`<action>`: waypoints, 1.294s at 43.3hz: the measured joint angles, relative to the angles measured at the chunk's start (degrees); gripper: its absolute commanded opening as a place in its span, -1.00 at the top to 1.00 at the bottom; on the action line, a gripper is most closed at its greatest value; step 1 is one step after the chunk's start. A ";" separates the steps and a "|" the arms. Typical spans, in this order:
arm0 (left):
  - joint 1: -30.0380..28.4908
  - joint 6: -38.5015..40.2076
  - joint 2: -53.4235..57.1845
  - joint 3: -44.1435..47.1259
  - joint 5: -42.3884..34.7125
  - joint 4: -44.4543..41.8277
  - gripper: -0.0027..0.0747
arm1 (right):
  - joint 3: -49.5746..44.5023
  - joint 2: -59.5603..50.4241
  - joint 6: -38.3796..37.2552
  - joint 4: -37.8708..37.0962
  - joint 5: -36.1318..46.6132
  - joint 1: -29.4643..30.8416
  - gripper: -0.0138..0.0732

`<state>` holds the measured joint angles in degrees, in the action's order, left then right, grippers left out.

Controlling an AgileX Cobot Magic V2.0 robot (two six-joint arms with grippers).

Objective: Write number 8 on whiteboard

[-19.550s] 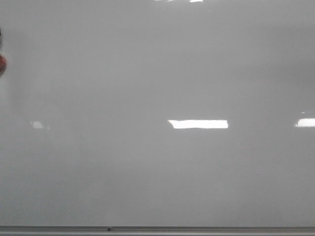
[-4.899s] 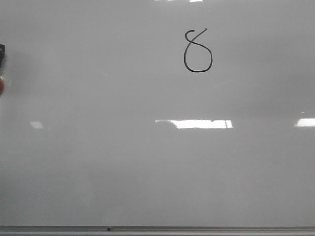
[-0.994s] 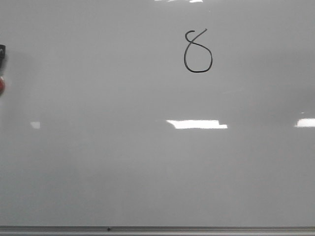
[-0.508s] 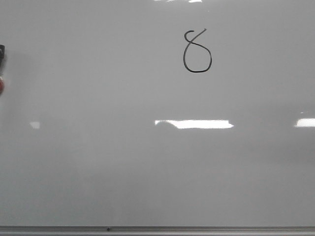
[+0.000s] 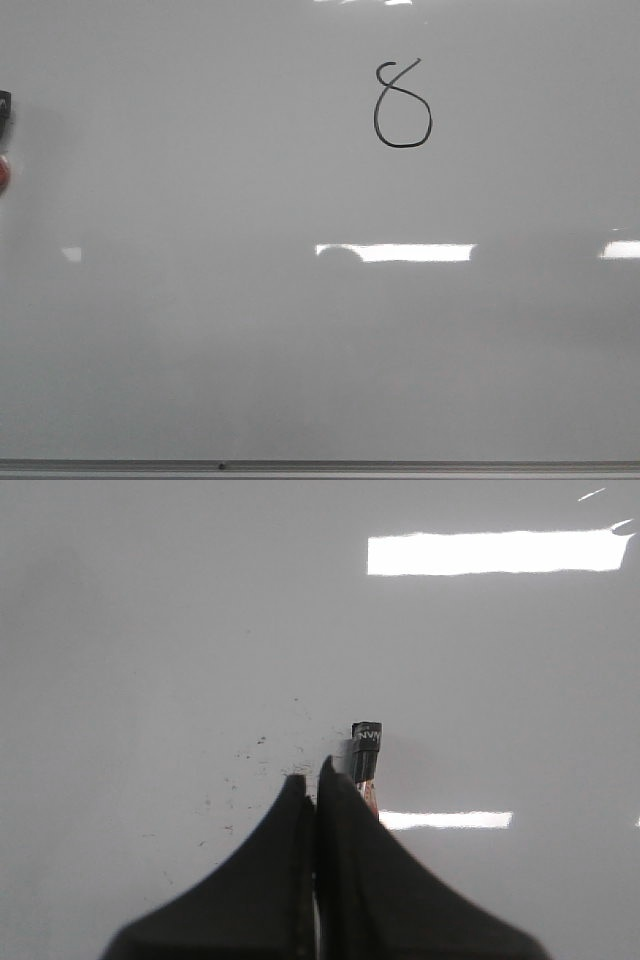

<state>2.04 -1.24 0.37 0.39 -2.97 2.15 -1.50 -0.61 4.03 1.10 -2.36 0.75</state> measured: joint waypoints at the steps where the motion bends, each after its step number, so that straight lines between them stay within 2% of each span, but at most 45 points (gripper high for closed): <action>1: 0.00 0.00 0.00 0.00 0.00 0.00 0.99 | 0.00 0.00 0.00 0.00 0.00 0.00 0.93; 16: 0.00 0.00 0.00 0.00 0.00 0.00 0.99 | 0.00 0.00 -0.14 0.00 0.26 0.00 0.93; 29: 0.00 0.00 0.00 0.00 0.00 0.00 0.99 | 0.00 0.00 -4.47 0.00 1.60 0.66 0.93; 56: 0.00 0.00 0.00 0.00 0.00 0.00 0.99 | 0.00 0.00 -4.71 0.00 1.73 1.53 0.93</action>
<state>2.04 -1.24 0.37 0.39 -2.97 2.15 -1.50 -0.61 -0.68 1.10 -0.63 2.28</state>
